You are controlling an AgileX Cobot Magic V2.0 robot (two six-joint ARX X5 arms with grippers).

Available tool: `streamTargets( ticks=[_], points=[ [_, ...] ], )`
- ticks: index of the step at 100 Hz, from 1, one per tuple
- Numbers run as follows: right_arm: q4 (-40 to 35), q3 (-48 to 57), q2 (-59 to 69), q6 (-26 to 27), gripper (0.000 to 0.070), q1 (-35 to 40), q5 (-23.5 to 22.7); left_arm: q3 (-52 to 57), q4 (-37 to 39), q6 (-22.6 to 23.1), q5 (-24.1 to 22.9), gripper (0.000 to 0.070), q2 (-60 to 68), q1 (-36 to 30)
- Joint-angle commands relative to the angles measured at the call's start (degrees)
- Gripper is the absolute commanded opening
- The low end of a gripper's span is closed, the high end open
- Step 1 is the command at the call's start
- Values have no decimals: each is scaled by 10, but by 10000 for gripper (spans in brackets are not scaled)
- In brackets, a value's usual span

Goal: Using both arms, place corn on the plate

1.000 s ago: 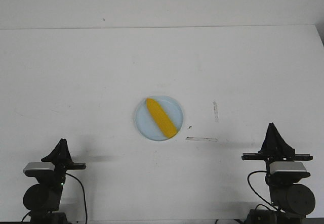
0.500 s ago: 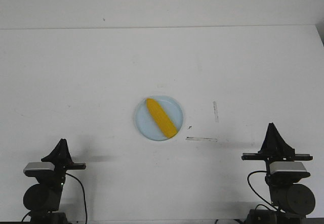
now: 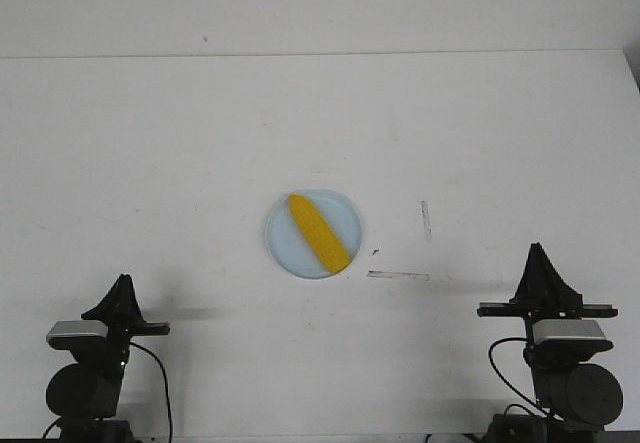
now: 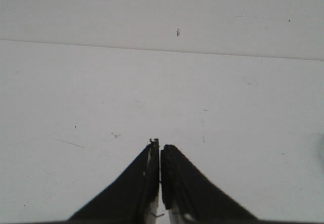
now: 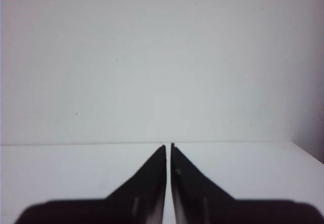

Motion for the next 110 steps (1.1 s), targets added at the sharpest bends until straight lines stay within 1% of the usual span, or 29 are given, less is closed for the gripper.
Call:
streamTargets(
  ticks=[1, 22, 36, 61, 75, 89, 95, 110],
  points=[
    [6, 1, 0, 3, 15, 0, 0, -12, 7, 1, -1, 1, -1, 1],
    [4, -12, -1, 3, 15, 6, -2, -12, 7, 1, -1, 1, -1, 1],
    [14, -42, -8, 3, 15, 23, -15, -12, 7, 1, -1, 1, -1, 1],
    [14, -99, -17, 3, 15, 30, -16, -12, 7, 1, -1, 1, -1, 1],
    [16, -133, -45, 3, 15, 30, -18, -12, 7, 1, -1, 1, -1, 1],
    [19, -169, -96, 4, 15, 30, -30, -12, 7, 1, -1, 1, -1, 1],
    [7, -168, -93, 3, 15, 31, -30, -12, 7, 1, -1, 1, -1, 1],
    [10, -168, -93, 3, 15, 32, -27, -12, 7, 1, -1, 1, -1, 1]
  ],
)
